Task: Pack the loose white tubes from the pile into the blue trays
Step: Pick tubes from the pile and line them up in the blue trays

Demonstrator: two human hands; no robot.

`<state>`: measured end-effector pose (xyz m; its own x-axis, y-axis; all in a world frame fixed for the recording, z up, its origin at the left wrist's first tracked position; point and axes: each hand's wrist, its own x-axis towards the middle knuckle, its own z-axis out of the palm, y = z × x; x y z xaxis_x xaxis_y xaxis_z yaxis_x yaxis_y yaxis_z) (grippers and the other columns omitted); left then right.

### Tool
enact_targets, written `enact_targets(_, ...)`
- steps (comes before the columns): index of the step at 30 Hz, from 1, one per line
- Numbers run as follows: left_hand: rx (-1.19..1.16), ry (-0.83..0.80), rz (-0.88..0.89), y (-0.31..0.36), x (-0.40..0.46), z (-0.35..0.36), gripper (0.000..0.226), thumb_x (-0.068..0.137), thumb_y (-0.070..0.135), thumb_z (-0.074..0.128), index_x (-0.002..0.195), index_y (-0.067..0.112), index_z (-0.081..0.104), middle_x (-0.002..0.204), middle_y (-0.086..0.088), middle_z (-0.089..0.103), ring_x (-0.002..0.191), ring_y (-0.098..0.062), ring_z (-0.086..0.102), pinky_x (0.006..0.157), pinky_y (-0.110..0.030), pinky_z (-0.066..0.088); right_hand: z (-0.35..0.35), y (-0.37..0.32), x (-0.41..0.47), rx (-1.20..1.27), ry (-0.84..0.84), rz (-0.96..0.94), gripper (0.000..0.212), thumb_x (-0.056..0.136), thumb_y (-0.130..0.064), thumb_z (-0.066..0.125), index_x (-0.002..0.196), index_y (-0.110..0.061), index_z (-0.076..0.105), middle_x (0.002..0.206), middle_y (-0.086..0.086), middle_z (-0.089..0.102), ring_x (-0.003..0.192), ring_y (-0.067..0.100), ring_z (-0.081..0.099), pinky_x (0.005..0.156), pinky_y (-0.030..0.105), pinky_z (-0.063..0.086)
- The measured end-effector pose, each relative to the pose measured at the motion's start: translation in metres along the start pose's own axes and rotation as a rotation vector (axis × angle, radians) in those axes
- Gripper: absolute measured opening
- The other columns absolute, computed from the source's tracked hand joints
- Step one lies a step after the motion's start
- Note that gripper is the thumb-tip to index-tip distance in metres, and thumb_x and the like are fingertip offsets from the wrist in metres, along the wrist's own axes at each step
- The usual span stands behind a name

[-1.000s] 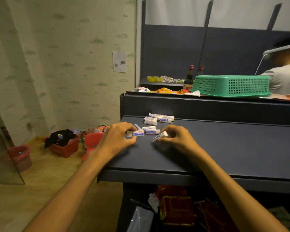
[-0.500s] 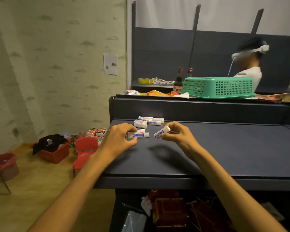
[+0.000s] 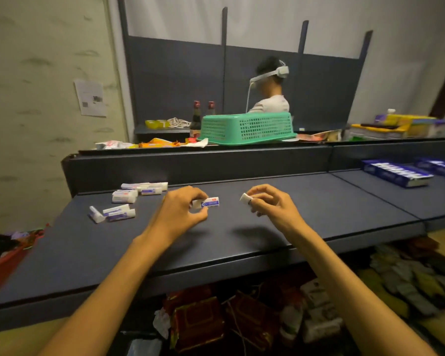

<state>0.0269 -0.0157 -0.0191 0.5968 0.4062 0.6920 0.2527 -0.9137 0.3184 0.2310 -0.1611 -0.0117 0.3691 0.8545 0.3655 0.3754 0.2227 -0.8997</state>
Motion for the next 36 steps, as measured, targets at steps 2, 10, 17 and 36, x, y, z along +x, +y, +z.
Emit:
enact_targets(2,-0.031,-0.022,0.025,0.027,0.017,0.031,0.025,0.073,0.030,0.062,0.091,0.015,0.073,0.084,0.004,0.070,0.070,-0.013,0.062,0.065,-0.033,0.056,-0.043,0.005,-0.009,-0.046,-0.003,-0.019,0.014,0.095,-0.008,0.057,0.105,-0.012,0.067,0.087,0.006,0.071,0.069,0.017,0.063,0.065,0.025,0.054)
enact_targets(10,-0.096,-0.072,0.105,0.145,0.089,0.144,0.020,0.077,0.020,0.073,0.096,0.018,0.072,0.089,0.005,0.069,0.076,-0.012,0.063,0.069,-0.036,0.056,-0.218,0.020,-0.047,-0.134,0.039,-0.007,0.025,0.085,-0.006,0.069,0.110,-0.009,0.068,0.099,0.011,0.072,0.071,0.022,0.066,0.070,0.028,0.058)
enact_targets(17,-0.152,-0.125,0.182,0.235,0.137,0.241,0.020,0.078,0.022,0.074,0.098,0.018,0.071,0.091,0.005,0.069,0.077,-0.014,0.062,0.069,-0.038,0.056,-0.347,0.045,-0.075,-0.404,0.131,0.048,0.032,0.083,-0.013,0.074,0.110,-0.020,0.059,0.107,0.003,0.068,0.083,0.018,0.071,0.078,0.030,0.060)
enact_targets(36,-0.187,-0.184,0.269,0.399,0.284,0.470,0.019,0.078,0.024,0.075,0.095,0.016,0.072,0.097,-0.002,0.067,0.087,-0.019,0.060,0.076,-0.040,0.055,-0.631,0.129,-0.069,-0.966,0.326,0.006,0.029,0.081,-0.015,0.076,0.110,-0.017,0.071,0.105,-0.003,0.065,0.091,0.006,0.048,0.072,0.004,0.035)
